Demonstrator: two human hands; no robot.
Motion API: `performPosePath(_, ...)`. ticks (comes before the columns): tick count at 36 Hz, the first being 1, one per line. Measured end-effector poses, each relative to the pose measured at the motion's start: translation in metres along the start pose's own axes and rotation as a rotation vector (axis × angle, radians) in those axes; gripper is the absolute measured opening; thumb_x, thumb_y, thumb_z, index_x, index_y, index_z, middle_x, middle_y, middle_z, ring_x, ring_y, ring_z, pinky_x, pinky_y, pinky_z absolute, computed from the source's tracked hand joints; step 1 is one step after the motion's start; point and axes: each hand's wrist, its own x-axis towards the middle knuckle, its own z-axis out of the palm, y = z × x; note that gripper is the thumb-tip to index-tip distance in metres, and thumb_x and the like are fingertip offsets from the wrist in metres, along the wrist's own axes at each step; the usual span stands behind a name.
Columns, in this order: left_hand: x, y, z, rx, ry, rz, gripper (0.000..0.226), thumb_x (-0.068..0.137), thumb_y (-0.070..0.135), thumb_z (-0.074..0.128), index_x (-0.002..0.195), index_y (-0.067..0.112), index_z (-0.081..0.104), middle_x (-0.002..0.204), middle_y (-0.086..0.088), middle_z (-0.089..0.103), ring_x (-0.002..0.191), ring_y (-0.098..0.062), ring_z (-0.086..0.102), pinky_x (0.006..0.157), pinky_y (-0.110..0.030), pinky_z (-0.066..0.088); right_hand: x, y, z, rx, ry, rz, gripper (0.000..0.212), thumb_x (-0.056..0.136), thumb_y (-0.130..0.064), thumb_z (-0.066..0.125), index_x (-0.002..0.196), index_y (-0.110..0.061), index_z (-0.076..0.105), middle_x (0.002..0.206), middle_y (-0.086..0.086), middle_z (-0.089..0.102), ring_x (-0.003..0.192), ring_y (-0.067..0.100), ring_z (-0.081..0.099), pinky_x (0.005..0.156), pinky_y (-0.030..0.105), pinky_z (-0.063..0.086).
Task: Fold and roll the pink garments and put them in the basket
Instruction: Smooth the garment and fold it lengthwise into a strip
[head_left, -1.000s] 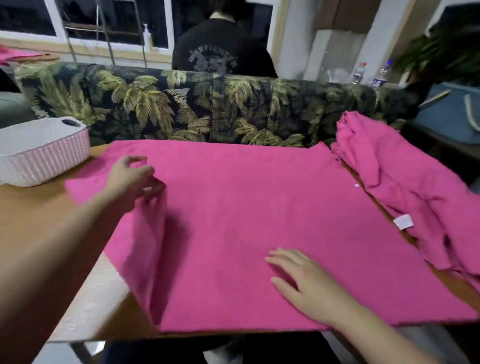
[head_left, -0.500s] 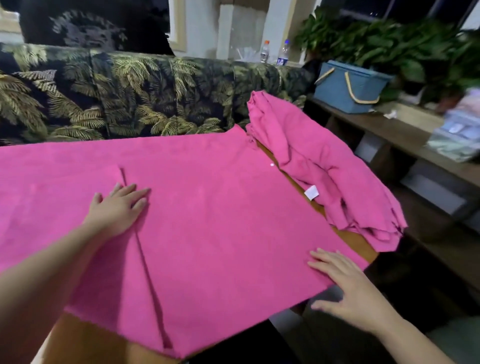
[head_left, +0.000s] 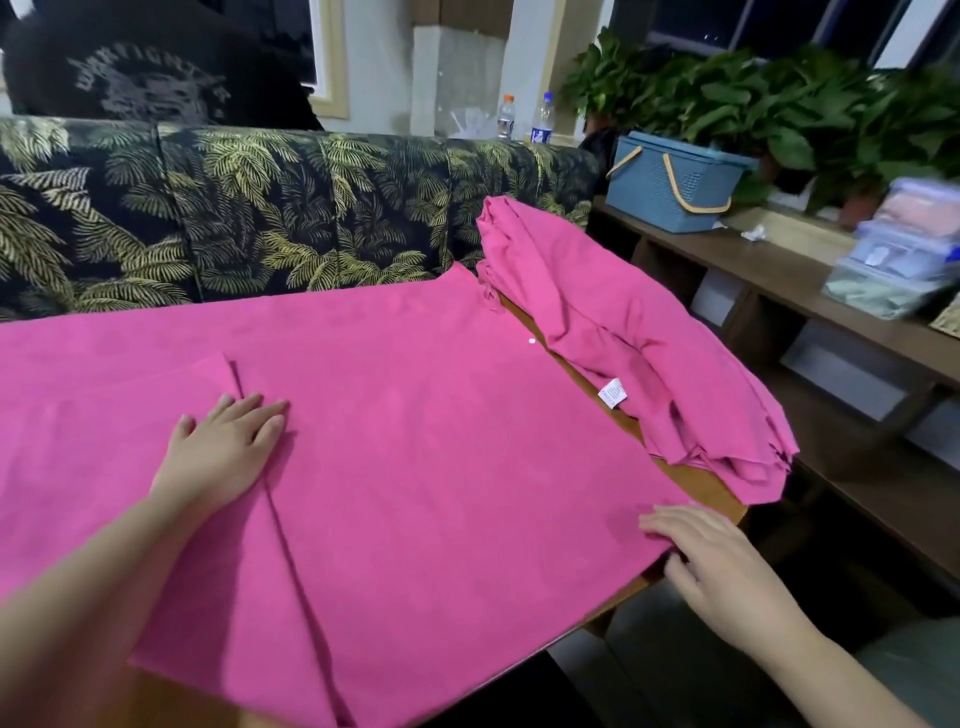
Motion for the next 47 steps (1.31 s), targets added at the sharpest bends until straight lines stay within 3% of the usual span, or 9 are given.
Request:
performPosePath(3, -0.001, 0.002, -0.001, 0.011, -0.009, -0.004, 0.047, 0.101, 0.045, 0.022, 0.146, 0.038, 0.034, 0.158, 0.005, 0.023, 0.148, -0.019, 0.011, 0.117, -0.051, 0.009, 0.017, -0.009, -0.001, -0.028, 0.115, 0.046, 0.022, 0.081, -0.012, 0.059, 0.099, -0.015, 0.070, 0.099, -0.005, 0.068, 0.101, 0.006, 0.053, 0.095, 0.044, 0.043)
performPosePath(6, -0.001, 0.003, 0.000, 0.077, -0.050, -0.003, 0.051, 0.100, 0.051, 0.018, 0.149, 0.040, 0.023, 0.160, 0.006, 0.014, 0.148, -0.018, 0.005, 0.117, -0.051, 0.006, 0.049, -0.026, -0.004, -0.007, 0.196, -0.013, 0.033, 0.086, -0.023, 0.041, 0.099, -0.013, 0.070, 0.095, -0.003, 0.068, 0.098, 0.006, 0.049, 0.094, 0.041, 0.042)
performPosePath(12, -0.004, 0.006, -0.001, 0.028, -0.034, -0.022, 0.052, 0.101, 0.049, 0.018, 0.151, 0.035, 0.021, 0.161, 0.004, 0.011, 0.149, -0.018, 0.003, 0.117, -0.048, 0.007, 0.165, -0.071, 0.007, 0.094, 0.310, -0.184, 0.028, 0.084, -0.025, 0.049, 0.093, -0.014, 0.073, 0.088, -0.002, 0.070, 0.088, 0.014, 0.052, 0.093, 0.031, 0.030)
performPosePath(19, 0.037, -0.041, -0.020, -0.182, 0.337, -0.222, 0.039, 0.095, 0.011, 0.046, 0.133, 0.006, 0.051, 0.137, -0.018, 0.050, 0.129, -0.039, 0.037, 0.108, -0.044, 0.025, 0.301, -0.139, 0.054, 0.196, 0.282, -0.282, 0.032, 0.081, -0.045, 0.055, 0.078, -0.017, 0.070, 0.072, -0.004, 0.065, 0.071, 0.024, 0.059, 0.070, 0.030, 0.031)
performPosePath(25, 0.083, -0.074, -0.036, -0.038, 0.145, -0.372, 0.044, 0.098, 0.039, 0.044, 0.139, 0.024, 0.043, 0.139, -0.007, 0.050, 0.130, -0.032, 0.038, 0.101, -0.046, 0.031, 0.370, -0.175, 0.120, 0.239, -0.003, -0.245, 0.026, 0.084, -0.044, 0.067, 0.089, -0.019, 0.070, 0.091, -0.002, 0.069, 0.091, 0.023, 0.056, 0.078, 0.034, 0.035)
performPosePath(32, 0.112, -0.102, -0.039, -0.078, -0.012, -0.268, 0.033, 0.077, 0.062, 0.065, 0.092, 0.034, 0.056, 0.102, 0.008, 0.063, 0.111, -0.024, 0.052, 0.091, -0.037, 0.038, 0.385, -0.176, 0.182, 0.473, -0.127, 0.000, 0.020, 0.075, -0.038, 0.080, 0.083, -0.024, 0.068, 0.086, -0.005, 0.069, 0.088, 0.018, 0.063, 0.078, 0.032, 0.049)
performPosePath(36, 0.123, -0.118, -0.046, -0.126, -0.113, -0.123, 0.053, 0.048, 0.082, 0.046, 0.069, 0.034, 0.054, 0.074, 0.015, 0.058, 0.078, -0.017, 0.055, 0.086, -0.041, 0.048, 0.394, -0.169, 0.186, 0.513, -0.168, 0.013, 0.011, 0.080, -0.029, 0.076, 0.081, -0.025, 0.066, 0.085, -0.004, 0.068, 0.087, 0.016, 0.062, 0.082, 0.030, 0.047)
performPosePath(42, 0.110, -0.112, -0.026, -0.098, 0.176, 0.140, 0.026, 0.081, 0.063, 0.041, 0.080, 0.038, 0.045, 0.116, 0.003, 0.054, 0.107, -0.023, 0.050, 0.090, -0.041, 0.040, 0.393, -0.172, 0.190, 0.228, -0.201, -0.011, 0.023, 0.097, -0.037, 0.049, 0.110, -0.020, 0.060, 0.125, -0.002, 0.054, 0.121, 0.022, 0.043, 0.098, 0.036, 0.034)
performPosePath(47, 0.095, -0.109, -0.018, -0.098, 0.134, 0.159, 0.038, 0.082, 0.060, 0.025, 0.088, 0.026, 0.040, 0.131, -0.004, 0.054, 0.130, -0.025, 0.045, 0.107, -0.049, 0.034, 0.382, -0.176, 0.184, 0.204, -0.323, -0.010, 0.039, 0.103, -0.031, 0.034, 0.138, -0.014, 0.038, 0.151, 0.002, 0.036, 0.143, 0.019, 0.026, 0.117, 0.036, 0.015)
